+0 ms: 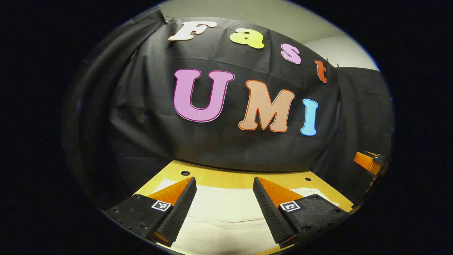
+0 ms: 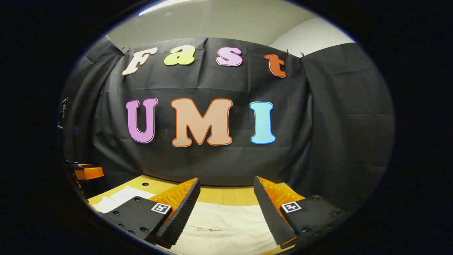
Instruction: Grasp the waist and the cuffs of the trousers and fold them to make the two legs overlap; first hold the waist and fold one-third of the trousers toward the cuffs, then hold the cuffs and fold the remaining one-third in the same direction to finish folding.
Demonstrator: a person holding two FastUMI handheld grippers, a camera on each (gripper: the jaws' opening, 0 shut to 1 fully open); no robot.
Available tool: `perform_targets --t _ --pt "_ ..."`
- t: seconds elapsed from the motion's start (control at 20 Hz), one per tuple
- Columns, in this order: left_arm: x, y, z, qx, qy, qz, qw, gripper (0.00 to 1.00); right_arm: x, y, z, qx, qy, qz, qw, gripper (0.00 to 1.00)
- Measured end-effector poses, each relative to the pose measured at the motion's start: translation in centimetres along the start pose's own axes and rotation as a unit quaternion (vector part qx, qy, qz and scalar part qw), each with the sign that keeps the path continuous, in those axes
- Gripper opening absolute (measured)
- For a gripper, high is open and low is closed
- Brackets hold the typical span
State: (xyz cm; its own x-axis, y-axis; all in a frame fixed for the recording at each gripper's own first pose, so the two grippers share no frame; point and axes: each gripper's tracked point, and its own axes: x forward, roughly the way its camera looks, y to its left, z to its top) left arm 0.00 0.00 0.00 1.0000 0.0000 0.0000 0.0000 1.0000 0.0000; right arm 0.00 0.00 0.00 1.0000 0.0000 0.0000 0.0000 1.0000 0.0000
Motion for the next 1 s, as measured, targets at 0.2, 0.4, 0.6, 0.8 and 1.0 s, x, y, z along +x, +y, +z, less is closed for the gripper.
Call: perform_targets --t 0.2,0.4,0.6,0.8,1.0 --pt "0.5 -0.7 0.1 0.009 0.002 -0.006 1.000 0.95 0.6 -0.1 -0.3 -0.008 0.003 0.004 1.000 0.97" --pt "0.8 -1.0 0.1 0.018 0.004 -0.008 1.000 0.95 1.1 0.3 -0.8 -0.017 0.009 0.011 1.000 0.97" --pt "0.7 -1.8 0.2 0.024 0.005 -0.016 1.000 0.95 0.9 0.7 -1.2 -0.019 0.014 0.018 1.000 0.97" --pt "0.4 -1.8 -0.1 0.025 0.007 -0.018 0.999 0.95 0.8 0.9 -1.6 -0.017 0.015 0.023 0.999 0.97" --pt "0.0 -1.1 -1.5 0.031 0.024 -0.016 0.999 0.95 0.4 0.2 -2.5 -0.021 0.025 0.018 0.999 0.97"
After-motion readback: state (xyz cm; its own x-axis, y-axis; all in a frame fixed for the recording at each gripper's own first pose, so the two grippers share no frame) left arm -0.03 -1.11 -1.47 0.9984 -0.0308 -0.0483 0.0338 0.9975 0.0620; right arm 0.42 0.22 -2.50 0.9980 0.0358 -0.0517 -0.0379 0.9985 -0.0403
